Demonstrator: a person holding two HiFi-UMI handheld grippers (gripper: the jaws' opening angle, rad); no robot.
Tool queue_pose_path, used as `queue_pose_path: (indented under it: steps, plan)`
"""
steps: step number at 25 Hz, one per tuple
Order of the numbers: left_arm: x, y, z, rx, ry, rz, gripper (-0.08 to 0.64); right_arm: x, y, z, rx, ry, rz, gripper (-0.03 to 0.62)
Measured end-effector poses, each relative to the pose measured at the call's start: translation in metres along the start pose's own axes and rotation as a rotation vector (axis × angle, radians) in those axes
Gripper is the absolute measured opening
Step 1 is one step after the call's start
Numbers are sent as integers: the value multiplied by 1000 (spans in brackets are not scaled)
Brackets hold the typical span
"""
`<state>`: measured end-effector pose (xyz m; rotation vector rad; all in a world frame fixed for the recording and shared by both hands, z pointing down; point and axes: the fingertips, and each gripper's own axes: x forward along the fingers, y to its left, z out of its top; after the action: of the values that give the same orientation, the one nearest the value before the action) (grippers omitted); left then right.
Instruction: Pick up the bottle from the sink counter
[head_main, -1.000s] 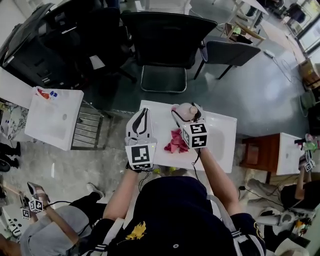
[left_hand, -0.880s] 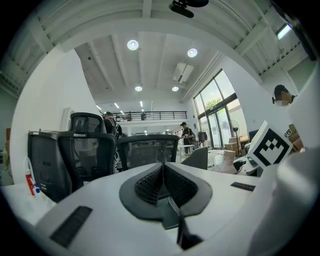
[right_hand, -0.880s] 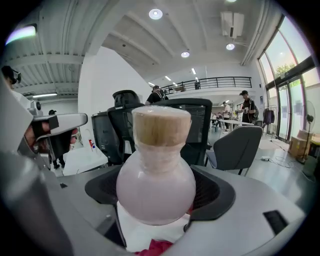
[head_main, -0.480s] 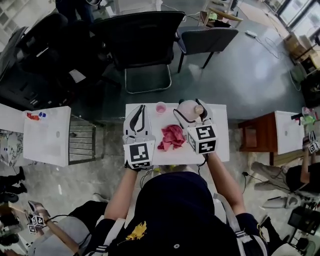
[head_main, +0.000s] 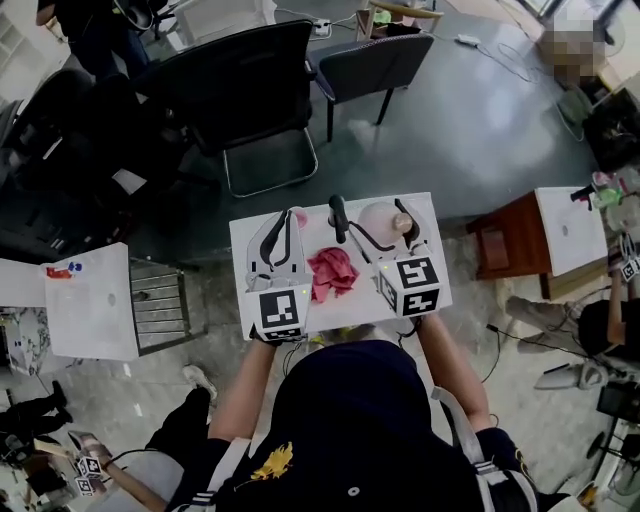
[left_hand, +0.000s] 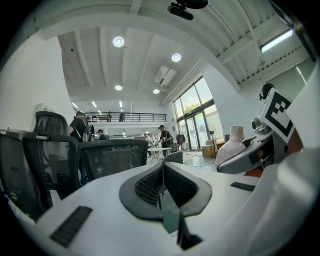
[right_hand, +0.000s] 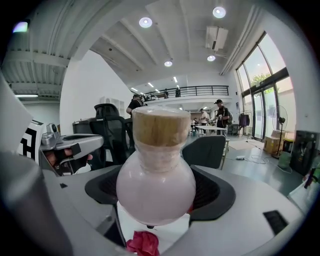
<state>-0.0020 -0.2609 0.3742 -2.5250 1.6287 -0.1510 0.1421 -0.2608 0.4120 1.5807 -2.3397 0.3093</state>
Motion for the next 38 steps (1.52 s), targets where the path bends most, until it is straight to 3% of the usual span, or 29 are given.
queue_pose_path:
  steps: [8,26,38]
  plan:
    - [-3,-33,11,0,-16,-69,21,-25,-8,-2,0,-13,-39,422]
    - [-67,-38,5,-22,-42,-146,21,-76,29,-22,50,-43,-119,422]
    - [-105,-107,14,4,-33,-91,21,-134,16,-48,61,-87,-55,422]
